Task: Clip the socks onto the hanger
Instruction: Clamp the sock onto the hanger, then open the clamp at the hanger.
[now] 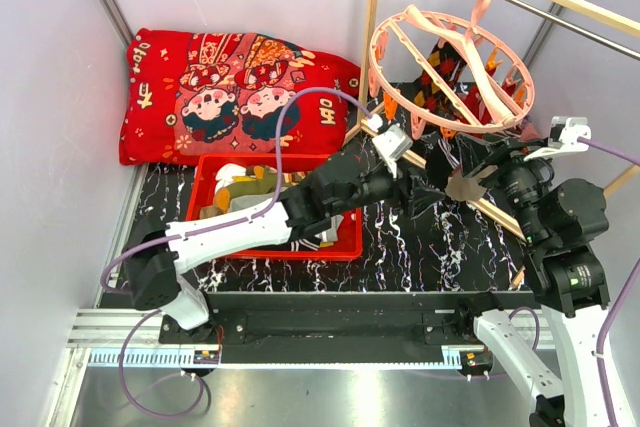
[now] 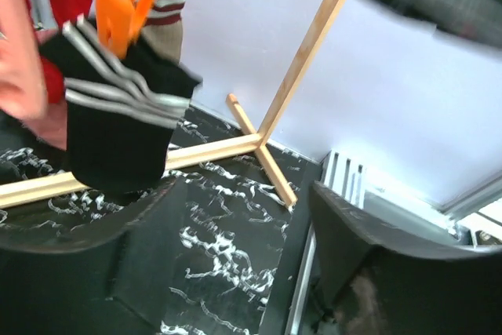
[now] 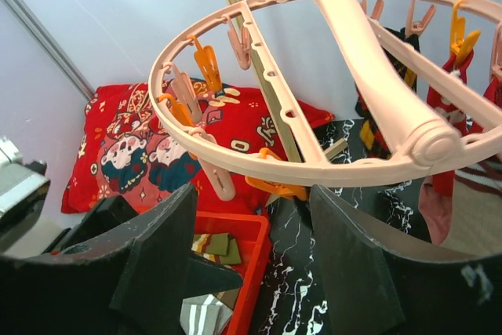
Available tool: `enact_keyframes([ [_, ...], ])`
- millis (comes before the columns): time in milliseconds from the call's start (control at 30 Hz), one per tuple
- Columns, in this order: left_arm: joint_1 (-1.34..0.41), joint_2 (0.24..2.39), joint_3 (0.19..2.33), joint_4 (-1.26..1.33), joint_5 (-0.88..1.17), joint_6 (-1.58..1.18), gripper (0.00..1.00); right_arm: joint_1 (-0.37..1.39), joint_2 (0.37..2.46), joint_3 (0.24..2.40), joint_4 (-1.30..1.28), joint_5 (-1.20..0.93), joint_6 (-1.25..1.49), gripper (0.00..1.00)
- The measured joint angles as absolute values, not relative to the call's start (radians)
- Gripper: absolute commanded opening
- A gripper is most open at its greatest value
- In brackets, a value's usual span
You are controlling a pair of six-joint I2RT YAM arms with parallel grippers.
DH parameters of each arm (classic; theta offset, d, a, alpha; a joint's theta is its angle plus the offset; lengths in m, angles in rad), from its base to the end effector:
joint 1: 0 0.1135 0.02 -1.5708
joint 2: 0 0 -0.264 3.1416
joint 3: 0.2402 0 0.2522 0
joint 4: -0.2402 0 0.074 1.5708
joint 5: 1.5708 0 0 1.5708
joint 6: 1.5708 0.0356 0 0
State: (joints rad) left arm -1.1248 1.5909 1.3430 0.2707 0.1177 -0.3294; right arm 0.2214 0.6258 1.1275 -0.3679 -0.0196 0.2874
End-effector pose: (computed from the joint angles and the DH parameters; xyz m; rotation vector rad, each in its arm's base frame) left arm 0.1631 -0.3508 0.3780 0.7454 1.5125 -1.2187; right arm 0.0980 0.0228 0.4532 0.0316 1.4509 0.4314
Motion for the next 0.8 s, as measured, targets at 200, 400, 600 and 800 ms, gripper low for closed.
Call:
enact_keyframes([
  [200,-1.081,1.526,1.189,0.400,0.117,-0.332,0.76,0.221,0.641,1.168,-0.399,-0.047,0.272,0.66],
  [400,-0.942,1.518,1.110,0.538,0.145,-0.356,0.77,0.221,0.670,1.168,-0.421,-0.050,0.265,0.66],
  [600,-0.871,1.526,1.114,0.670,0.217,-0.360,0.76,0.221,0.694,1.154,-0.430,-0.044,0.262,0.66],
  [800,-0.828,1.596,1.201,0.714,0.287,-0.363,0.72,0.221,0.712,1.130,-0.440,0.008,0.257,0.66],
])
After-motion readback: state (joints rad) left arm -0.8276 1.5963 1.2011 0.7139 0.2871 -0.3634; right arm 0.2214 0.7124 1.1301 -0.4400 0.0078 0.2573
